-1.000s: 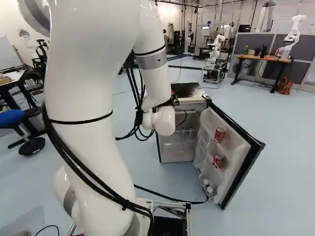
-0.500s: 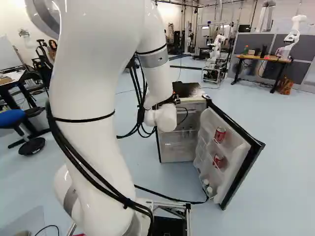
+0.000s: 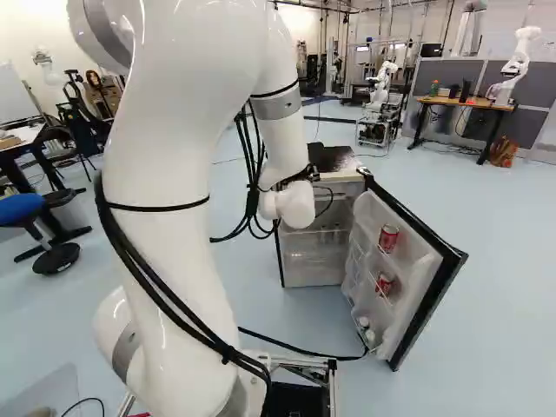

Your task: Grab a drink from the fridge

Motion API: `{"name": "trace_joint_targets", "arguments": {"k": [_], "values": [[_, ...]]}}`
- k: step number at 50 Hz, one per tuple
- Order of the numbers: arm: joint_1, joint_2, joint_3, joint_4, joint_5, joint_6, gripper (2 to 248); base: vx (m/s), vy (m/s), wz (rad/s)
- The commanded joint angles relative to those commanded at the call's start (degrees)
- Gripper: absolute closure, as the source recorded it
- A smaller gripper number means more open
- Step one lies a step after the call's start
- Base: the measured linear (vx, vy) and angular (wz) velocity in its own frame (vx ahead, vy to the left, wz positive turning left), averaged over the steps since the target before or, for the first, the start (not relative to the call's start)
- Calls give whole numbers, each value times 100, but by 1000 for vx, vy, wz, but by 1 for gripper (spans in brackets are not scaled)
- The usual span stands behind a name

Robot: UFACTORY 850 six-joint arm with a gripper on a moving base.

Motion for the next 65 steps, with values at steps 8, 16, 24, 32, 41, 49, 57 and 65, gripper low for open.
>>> {"name": "trace_joint_targets", "arguments": {"k": [8,16,24,32,41,49,57,65], "values": [[11,-85,-108,0,0,0,161,0,0,0],[22,-169,-216,0,0,0,161,0,0,0],[33,-254,-324,0,0,0,161,0,0,0],[43,-340,-435,0,0,0,161,0,0,0],[55,-434,-558,0,0,0,161,0,0,0],[67,-523,-675,0,0,0,161,0,0,0],[82,-615,-797,0,0,0,161,0,0,0],[89,-715,-930,0,0,0,161,0,0,0]]}}
